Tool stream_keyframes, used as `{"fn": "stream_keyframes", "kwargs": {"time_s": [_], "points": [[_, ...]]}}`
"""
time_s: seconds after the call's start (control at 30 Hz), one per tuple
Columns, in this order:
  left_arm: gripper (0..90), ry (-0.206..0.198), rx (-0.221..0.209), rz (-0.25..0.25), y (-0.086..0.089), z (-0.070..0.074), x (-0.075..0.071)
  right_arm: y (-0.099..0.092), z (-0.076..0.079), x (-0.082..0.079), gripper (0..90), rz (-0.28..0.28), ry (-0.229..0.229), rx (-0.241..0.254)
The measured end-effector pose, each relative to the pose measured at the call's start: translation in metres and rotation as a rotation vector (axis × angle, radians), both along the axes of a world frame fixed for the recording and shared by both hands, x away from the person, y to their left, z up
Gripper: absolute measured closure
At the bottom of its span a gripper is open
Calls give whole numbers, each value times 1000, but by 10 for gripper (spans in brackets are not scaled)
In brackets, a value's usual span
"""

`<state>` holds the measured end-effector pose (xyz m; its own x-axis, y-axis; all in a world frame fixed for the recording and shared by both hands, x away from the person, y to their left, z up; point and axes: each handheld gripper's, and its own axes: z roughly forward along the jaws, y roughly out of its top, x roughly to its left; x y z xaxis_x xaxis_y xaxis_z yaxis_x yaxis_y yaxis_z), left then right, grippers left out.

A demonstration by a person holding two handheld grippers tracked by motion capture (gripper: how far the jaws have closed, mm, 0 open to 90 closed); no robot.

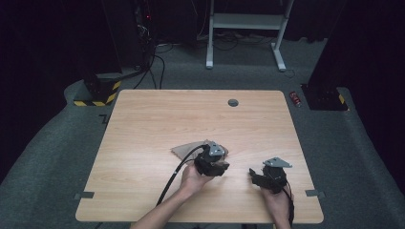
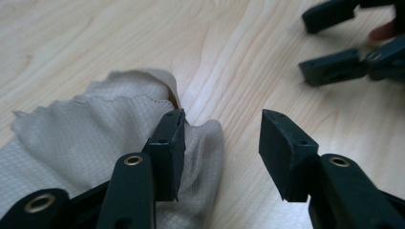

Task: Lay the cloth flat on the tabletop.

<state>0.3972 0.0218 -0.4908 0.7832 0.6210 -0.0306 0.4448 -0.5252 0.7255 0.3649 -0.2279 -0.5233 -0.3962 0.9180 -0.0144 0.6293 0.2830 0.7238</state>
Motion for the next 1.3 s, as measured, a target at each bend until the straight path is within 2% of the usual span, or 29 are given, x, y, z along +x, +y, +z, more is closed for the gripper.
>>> {"fn": "stream_keyframes", "kwargs": {"time_s": [0.1, 0.2, 0.3, 0.37, 0.43, 0.6, 0.73, 0.87, 1.13, 1.3], "points": [[582, 3, 43, -11, -5, -8, 1, 0, 0, 0, 286, 0, 0, 0], [719, -2, 94, -29, -8, -12, 3, 0, 0, 0, 286, 0, 0, 0], [866, -2, 116, -34, -7, -14, 5, 0, 0, 0, 286, 0, 0, 0], [892, 4, 112, -34, -6, -13, 6, 0, 0, 0, 286, 0, 0, 0], [896, -1, 98, -39, -4, -9, 6, 0, 0, 0, 286, 0, 0, 0], [899, -5, -8, -39, 8, 10, 5, 0, 0, 0, 286, 0, 0, 0], [899, 8, -86, -2, 26, 20, 10, 0, 0, 0, 286, 0, 0, 0], [900, 5, -129, 47, 48, 30, 14, 0, 0, 0, 286, 0, 0, 1], [899, 2, -153, 126, 82, 37, 19, 0, 0, 0, 286, 0, 0, 1], [898, 7, -93, 163, 100, 27, 19, 0, 0, 0, 286, 0, 0, 1]]}}
